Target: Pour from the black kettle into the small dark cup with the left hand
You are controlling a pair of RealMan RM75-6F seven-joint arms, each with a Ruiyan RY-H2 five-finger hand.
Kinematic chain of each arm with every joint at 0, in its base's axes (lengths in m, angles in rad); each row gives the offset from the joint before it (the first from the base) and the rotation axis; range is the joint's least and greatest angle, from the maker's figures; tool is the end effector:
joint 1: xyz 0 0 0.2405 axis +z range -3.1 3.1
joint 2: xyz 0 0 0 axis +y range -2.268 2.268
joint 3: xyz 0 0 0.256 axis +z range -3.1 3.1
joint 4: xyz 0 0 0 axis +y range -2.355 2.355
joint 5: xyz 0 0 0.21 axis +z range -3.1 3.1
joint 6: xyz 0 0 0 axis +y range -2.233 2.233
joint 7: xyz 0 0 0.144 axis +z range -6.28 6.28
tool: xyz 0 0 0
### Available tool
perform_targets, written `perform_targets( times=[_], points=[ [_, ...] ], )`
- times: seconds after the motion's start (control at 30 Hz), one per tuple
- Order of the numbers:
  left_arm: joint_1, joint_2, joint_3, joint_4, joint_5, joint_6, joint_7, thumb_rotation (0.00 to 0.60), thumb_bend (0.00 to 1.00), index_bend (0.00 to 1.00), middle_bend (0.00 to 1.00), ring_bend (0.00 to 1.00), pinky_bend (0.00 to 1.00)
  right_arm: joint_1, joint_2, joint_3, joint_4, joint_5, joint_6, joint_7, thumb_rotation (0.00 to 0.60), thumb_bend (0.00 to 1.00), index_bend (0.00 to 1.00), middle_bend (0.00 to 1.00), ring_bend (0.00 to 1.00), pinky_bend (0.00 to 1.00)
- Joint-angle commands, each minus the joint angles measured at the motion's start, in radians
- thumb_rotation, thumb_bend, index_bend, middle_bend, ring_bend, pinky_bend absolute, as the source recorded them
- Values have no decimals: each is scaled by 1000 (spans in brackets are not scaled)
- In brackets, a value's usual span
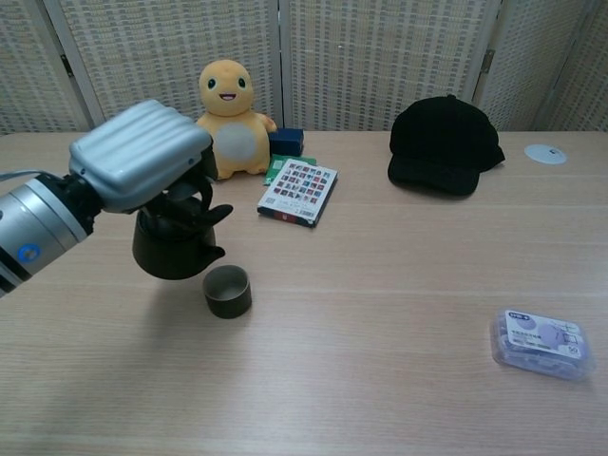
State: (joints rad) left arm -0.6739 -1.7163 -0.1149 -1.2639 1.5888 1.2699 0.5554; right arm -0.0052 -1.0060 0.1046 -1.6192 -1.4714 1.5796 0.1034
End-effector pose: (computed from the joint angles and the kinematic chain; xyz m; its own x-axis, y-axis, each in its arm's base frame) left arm -0.1272 0.3118 -0.0292 0.6157 -0.2736 0.7390 0.5378 -0.5396 -0.6478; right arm -0.3240 -0.1627 0.2167 0.3992 0.1200 0.9090 -0.9163 0.0863 0.3910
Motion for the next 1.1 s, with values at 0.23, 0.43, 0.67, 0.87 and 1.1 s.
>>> perform_targets(
  times=[0.23, 0.43, 0.67, 0.87, 1.1],
  points=[
    [-8, -9, 3, 8, 4, -11, 11, 497, 354, 1000, 1000, 963, 480, -3, -2, 0, 11, 3, 0, 11, 600, 244, 105, 201, 143, 175],
    [-9, -12, 1, -3, -2, -17, 17, 399, 354, 1000, 1000, 963, 480, -6, -4, 1, 16, 6, 1, 16, 600, 244, 105, 201, 143, 175],
    [-20, -34, 1, 26, 14, -10, 38, 452, 353, 1000, 1000, 962, 480, -10, -4, 1, 18, 7, 5, 20, 600, 244, 105, 200, 143, 175],
    [-27, -44, -4, 47, 18, -9, 36, 524, 354, 1000, 1000, 962, 480, -14, -4, 0, 20, 11, 6, 23, 600, 245, 105, 201, 143, 175],
    [-32, -53, -5, 60, 14, -15, 34, 528, 353, 1000, 1000, 962, 480, -17, -4, 2, 20, 13, 9, 24, 600, 244, 105, 200, 143, 175]
  ],
)
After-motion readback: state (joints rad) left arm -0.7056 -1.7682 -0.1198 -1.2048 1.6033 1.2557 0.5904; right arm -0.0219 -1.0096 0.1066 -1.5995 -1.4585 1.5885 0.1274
